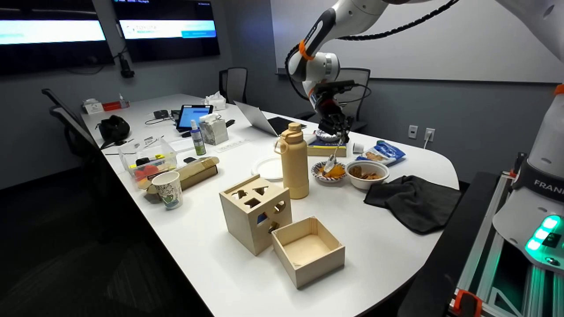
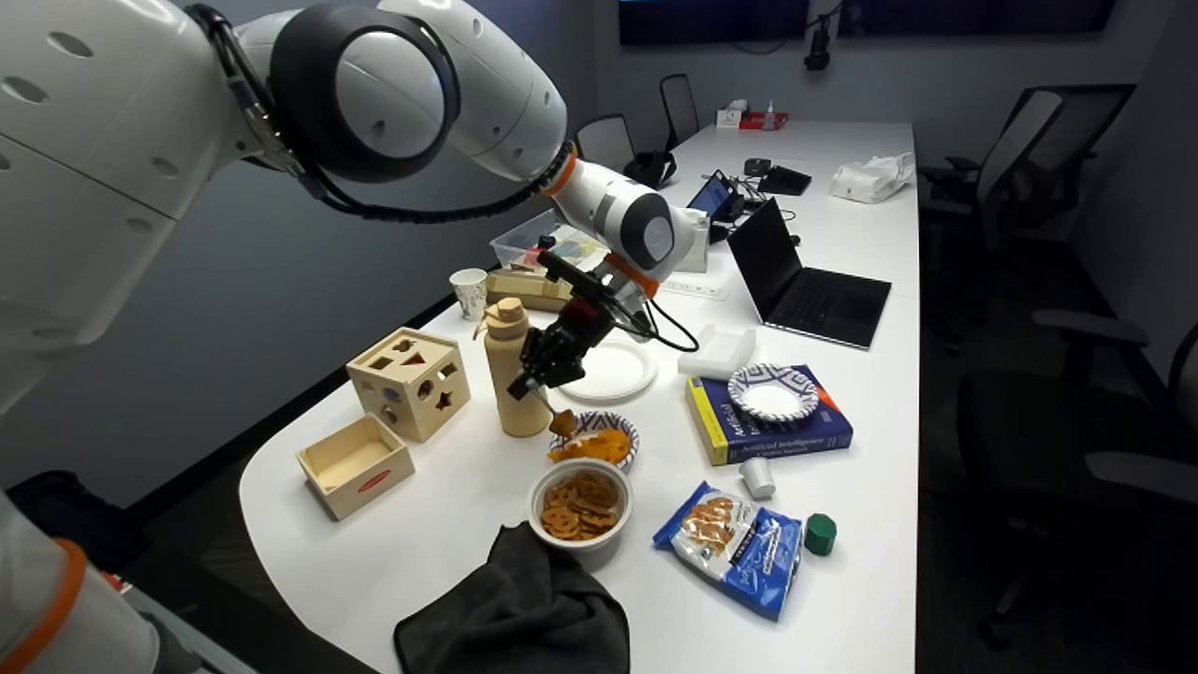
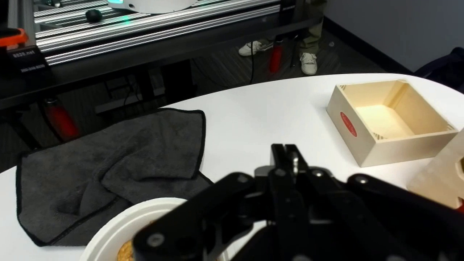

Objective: Use the silver cake spatula to stir the contents in the black and white bowl.

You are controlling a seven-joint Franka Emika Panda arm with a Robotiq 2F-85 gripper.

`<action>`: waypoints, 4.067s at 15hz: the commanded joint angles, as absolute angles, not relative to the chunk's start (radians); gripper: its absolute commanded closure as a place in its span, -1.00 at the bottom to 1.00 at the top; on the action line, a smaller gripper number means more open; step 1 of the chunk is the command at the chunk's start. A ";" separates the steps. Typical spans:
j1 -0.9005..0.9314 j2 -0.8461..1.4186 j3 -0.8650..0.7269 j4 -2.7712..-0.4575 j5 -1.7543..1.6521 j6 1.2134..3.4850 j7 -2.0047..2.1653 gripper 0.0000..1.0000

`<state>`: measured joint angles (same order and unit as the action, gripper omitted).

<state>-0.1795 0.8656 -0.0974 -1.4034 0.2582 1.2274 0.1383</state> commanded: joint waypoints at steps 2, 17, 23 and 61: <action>-0.185 0.856 -0.120 -1.372 0.266 1.245 0.171 0.98; -0.131 0.872 -0.171 -1.340 0.141 1.205 0.384 0.98; -0.131 0.913 -0.150 -1.317 0.151 1.128 0.353 0.98; -0.170 0.940 -0.125 -1.293 0.189 1.134 0.238 0.98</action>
<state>-0.1564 0.9302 -0.1447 -1.3196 0.1766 1.2040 0.2753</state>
